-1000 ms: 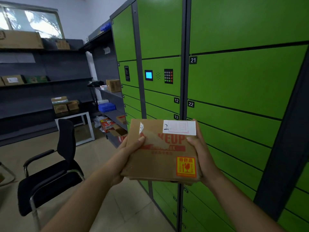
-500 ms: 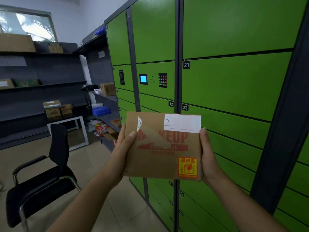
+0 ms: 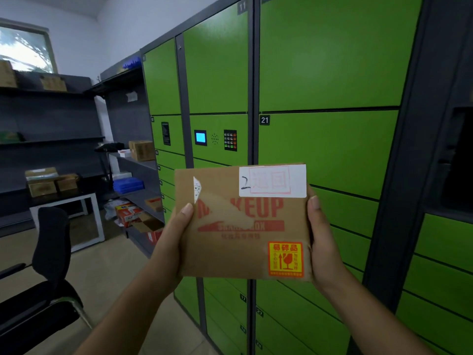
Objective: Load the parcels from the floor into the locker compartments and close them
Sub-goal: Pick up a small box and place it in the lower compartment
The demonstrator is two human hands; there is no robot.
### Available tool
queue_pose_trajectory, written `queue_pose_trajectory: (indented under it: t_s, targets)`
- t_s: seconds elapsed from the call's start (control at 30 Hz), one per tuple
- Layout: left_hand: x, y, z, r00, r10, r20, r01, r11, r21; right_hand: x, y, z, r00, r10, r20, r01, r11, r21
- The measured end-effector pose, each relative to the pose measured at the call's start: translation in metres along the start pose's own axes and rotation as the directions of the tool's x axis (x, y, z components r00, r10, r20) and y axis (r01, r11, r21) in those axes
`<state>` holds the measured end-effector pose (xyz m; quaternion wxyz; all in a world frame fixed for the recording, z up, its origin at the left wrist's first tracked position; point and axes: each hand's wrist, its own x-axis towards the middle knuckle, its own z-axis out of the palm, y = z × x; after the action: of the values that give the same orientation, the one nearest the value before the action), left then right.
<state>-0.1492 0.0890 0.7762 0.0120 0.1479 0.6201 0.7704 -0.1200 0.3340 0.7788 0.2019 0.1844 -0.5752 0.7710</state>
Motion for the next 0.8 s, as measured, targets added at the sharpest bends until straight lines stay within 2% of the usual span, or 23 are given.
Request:
queue_pose_trajectory:
  t_s: [0.17,0.27,0.33,0.43,0.57,0.8]
  targets:
    - [0.000,0.004,0.013,0.999,0.032,-0.008,-0.032,0.996,-0.078,-0.010,-0.011,-0.008,0.994,-0.050,-0.094,0.046,0.998,-0.046]
    - [0.004,0.009,0.028,0.997,-0.036,-0.064,0.025,0.987,-0.156,-0.021,-0.023,-0.019,0.982,-0.098,-0.164,0.090,0.994,-0.059]
    - [0.016,0.014,0.041,0.996,-0.052,-0.072,0.041,0.990,-0.135,-0.030,-0.035,-0.027,0.974,-0.121,-0.192,0.106,0.991,-0.084]
    - [0.024,0.014,0.065,1.000,-0.001,0.017,0.003,0.994,-0.110,-0.046,-0.056,-0.045,0.954,-0.165,-0.252,0.134,0.982,-0.136]
    - [0.021,0.014,0.115,0.981,-0.067,0.183,0.108,0.969,-0.222,-0.065,-0.087,-0.072,0.911,-0.235,-0.339,0.167,0.961,-0.219]
    - [0.030,0.017,0.210,0.910,0.013,0.415,0.079,0.976,-0.203,-0.087,-0.144,-0.128,0.777,-0.358,-0.517,0.194,0.919,-0.344]
